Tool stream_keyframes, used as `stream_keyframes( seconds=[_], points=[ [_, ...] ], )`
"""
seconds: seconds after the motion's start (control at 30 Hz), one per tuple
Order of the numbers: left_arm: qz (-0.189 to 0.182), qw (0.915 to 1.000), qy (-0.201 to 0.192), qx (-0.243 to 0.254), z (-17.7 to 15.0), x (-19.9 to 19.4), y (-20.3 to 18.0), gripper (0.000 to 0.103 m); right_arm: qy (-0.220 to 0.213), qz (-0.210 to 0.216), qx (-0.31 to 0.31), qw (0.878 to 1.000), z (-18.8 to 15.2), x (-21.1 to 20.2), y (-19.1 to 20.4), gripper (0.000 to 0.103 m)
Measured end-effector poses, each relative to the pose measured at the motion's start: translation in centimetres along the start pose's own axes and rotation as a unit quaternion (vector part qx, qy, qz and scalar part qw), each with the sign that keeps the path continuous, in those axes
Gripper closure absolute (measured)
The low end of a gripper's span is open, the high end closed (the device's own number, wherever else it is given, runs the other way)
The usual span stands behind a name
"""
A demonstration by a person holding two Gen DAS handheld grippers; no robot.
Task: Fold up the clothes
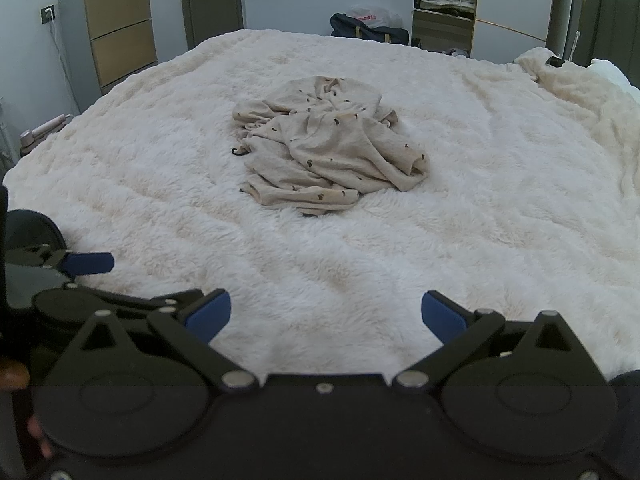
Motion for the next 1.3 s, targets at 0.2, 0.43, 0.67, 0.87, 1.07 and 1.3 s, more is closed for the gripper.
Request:
stream_keyframes(
  seconds=[0.2, 0.43, 0.67, 0.87, 1.07, 1.3],
  points=[
    [0.0, 1.0, 0.002, 0.001, -0.05, 0.07, -0.02, 0.0, 0.0, 0.001, -0.002, 1.0, -0.01, -0.06, 0.1, 0.0],
    [0.0, 1.0, 0.002, 0.002, -0.01, 0.16, 0.04, 0.0, 0.001, 0.001, -0.002, 1.0, 0.02, 0.14, 0.1, 0.0],
    [0.0, 1.0, 0.0, 0.001, -0.04, 0.22, 0.05, 0.0, 0.001, 0.001, -0.003, 1.0, -0.02, 0.21, 0.12, 0.0],
    [0.001, 1.0, 0.001, 0.002, -0.12, 0.22, -0.03, 0.0, -0.002, 0.0, -0.001, 1.0, 0.1, 0.03, -0.05, 0.0],
    [-0.001, 1.0, 0.005, 0.002, -0.15, 0.34, -0.16, 0.0, 0.001, 0.001, -0.002, 1.0, -0.03, 0.25, -0.02, 0.0],
    [-0.004, 0.9999, 0.005, 0.012, -0.24, 0.45, -0.56, 0.0, 0.004, 0.003, -0.004, 1.0, -0.09, 0.5, 0.1, 0.0]
  ],
)
Point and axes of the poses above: each gripper's, at about its wrist camera, not at the fingertips, and x roughly the way its jaws point, y to its left, z to its top, the point moved 8 cm from there along x, roughly the way its jaws point, and after that the axes turned 2 degrees about -z, right-handed, at the moved point
